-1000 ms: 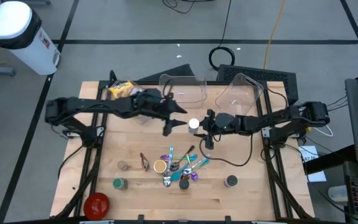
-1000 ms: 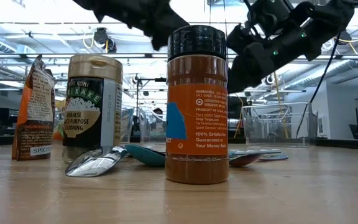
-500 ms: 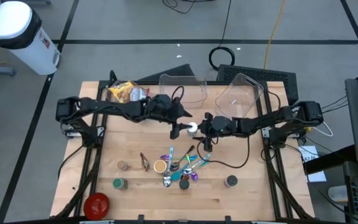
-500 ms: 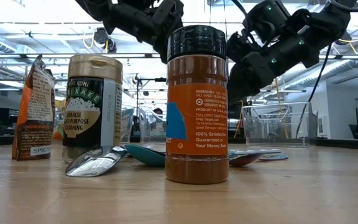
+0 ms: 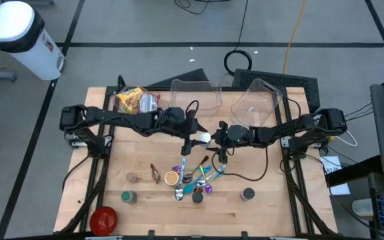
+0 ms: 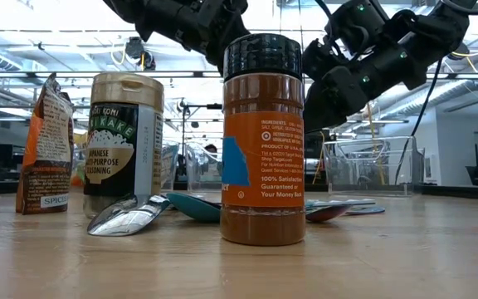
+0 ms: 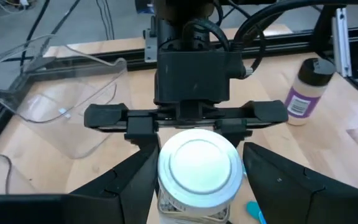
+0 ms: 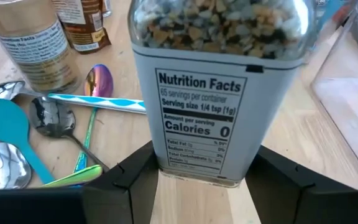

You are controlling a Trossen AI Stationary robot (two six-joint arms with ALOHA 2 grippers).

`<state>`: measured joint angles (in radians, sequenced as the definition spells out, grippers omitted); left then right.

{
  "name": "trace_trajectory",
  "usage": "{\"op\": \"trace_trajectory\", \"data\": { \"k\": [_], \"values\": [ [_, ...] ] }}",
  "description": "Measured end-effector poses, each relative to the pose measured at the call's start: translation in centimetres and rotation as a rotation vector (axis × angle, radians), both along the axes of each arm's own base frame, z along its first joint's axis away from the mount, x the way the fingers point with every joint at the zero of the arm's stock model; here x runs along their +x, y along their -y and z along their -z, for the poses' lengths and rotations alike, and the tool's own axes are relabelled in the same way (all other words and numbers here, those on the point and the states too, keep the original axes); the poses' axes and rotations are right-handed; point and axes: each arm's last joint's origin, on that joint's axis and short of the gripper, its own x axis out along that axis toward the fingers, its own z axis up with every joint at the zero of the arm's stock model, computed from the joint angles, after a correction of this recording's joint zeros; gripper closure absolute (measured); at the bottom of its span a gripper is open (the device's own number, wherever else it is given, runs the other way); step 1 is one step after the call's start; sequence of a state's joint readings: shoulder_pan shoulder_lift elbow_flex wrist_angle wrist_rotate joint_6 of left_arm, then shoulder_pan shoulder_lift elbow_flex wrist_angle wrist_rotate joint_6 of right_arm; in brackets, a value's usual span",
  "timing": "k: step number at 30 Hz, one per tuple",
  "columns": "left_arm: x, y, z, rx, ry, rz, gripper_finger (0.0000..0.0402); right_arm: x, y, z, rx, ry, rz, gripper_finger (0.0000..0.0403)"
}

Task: Pick & Place Food Item
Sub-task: Put the white seasoning bottle into the middle transparent bin

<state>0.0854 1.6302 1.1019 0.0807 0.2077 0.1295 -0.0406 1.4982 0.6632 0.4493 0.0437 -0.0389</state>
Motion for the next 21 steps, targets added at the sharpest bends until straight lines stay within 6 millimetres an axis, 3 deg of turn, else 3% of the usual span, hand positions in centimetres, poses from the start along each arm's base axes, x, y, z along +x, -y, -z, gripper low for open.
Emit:
{"op": "trace_trajectory", "data": {
  "k": [10,21],
  "values": [
    [-0.07,0.06,0.30,0.017,-0.035,-0.106,0.0160,0.26,-0.32,-0.58,-0.005,0.059,-0.006,0.0209],
    [0.06,0.09,0.10,0.035,-0.006,-0.107,0.0173,0.26,-0.40,-0.60,-0.004,0.060,-0.010,0.0208]
  ]
}}
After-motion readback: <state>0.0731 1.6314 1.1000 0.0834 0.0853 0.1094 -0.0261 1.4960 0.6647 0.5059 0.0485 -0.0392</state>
